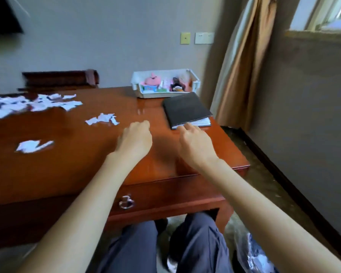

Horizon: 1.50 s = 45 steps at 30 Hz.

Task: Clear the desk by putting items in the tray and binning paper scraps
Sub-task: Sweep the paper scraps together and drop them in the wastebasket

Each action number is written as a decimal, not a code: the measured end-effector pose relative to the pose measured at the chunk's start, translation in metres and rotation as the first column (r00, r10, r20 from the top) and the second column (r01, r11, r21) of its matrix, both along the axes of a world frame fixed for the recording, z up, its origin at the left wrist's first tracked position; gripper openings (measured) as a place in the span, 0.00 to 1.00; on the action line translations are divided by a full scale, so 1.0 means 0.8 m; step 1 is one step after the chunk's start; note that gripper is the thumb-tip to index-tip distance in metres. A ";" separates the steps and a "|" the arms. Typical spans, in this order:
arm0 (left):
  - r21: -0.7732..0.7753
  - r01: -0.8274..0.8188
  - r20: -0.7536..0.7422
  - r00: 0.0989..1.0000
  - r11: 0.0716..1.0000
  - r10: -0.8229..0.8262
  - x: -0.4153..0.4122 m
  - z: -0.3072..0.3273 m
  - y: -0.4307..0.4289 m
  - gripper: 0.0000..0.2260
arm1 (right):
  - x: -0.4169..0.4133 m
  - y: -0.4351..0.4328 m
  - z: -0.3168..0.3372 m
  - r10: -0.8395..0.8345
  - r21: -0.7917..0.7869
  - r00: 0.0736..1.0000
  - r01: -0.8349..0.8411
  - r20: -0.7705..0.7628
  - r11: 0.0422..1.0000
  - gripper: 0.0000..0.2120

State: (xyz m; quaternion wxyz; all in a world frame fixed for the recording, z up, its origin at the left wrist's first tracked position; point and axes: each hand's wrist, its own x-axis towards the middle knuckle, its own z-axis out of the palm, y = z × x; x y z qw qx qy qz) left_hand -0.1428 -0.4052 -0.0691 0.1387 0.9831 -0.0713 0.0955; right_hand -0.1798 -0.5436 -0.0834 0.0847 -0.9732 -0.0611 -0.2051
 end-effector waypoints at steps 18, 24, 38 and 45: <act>0.182 -0.586 -0.278 0.740 0.790 0.613 0.110 -0.056 0.288 0.25 | 0.255 0.269 -0.047 0.175 0.037 0.865 -0.179 -0.470 0.983 0.28; 0.197 -0.542 -0.181 0.799 0.817 0.573 0.096 -0.061 0.317 0.22 | 0.230 0.318 -0.041 0.502 0.159 0.768 -0.481 -0.397 0.862 0.22; 0.163 -0.830 -0.204 0.500 0.533 0.842 0.004 -0.063 0.451 0.32 | 0.170 0.427 -0.045 0.603 0.093 0.729 -0.610 -0.324 0.787 0.20; -0.027 -0.701 -0.251 0.695 0.713 0.674 0.017 -0.064 0.443 0.25 | 0.170 0.412 -0.045 0.585 0.178 0.734 -0.561 -0.344 0.809 0.20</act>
